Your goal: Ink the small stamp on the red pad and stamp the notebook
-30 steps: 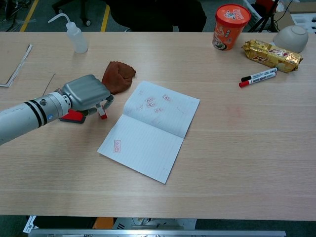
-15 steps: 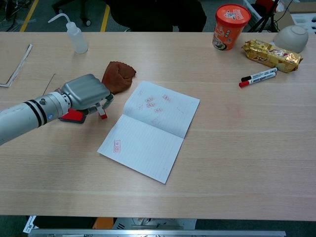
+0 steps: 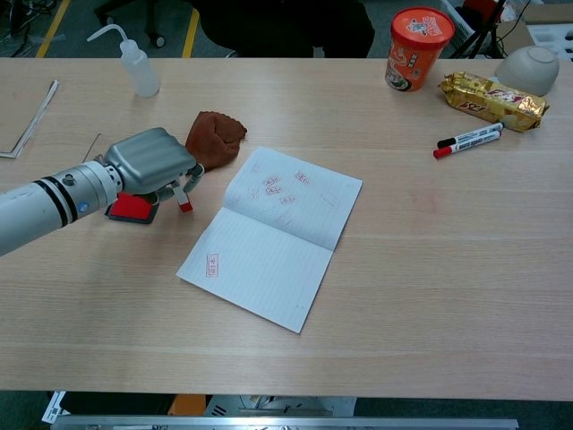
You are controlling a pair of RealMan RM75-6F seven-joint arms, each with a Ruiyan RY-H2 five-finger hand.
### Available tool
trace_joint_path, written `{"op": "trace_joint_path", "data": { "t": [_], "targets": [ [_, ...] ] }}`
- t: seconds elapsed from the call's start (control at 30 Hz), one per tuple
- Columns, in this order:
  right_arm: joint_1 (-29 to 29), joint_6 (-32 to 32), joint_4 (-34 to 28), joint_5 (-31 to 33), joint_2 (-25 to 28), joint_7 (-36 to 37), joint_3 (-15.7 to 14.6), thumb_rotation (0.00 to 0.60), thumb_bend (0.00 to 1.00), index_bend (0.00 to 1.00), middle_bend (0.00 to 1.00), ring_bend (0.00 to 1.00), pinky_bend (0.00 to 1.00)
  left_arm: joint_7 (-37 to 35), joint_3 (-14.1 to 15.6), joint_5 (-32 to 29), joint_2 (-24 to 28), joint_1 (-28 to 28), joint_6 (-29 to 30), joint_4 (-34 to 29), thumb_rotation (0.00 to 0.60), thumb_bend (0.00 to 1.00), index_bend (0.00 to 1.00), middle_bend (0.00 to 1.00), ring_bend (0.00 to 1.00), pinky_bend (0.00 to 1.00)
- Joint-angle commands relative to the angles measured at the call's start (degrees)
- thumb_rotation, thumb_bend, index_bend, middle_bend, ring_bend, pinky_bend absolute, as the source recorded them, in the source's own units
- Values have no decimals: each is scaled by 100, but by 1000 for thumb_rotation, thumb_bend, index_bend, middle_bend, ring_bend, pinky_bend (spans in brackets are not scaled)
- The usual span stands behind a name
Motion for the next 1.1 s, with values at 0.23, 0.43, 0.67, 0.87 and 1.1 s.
{"op": "trace_joint_path", "data": {
  "t": [0.23,0.43,0.67,0.87,1.1],
  "targets": [
    [-10,19,-1,-14,0,3,-2,600,302,309,407,326,412,-98,-57,84,341,40,176,-99,600,382,544,1000,1000,1000],
    [-17,16,-10,-9,-5,-17,-7,600,302,309,407,326,411,-194,-14,14,337,90,91,248,600,382,544,1000,1000,1000],
    [-9,6,-52,-12,12,-57,-2,600,302,309,407,326,412,-398,28,62,223,147,66,635,600,382,544,1000,1000,1000],
    [-4,-8,-89,-4,16,-96,-1,600,302,309,407,326,412,-591,47,166,95,165,61,869,600,382,545,1000,1000,1000],
    [-4,-5,-145,6,52,-152,8,600,302,309,407,326,412,-748,67,316,-56,143,36,1210,600,382,546,1000,1000,1000]
  ]
}}
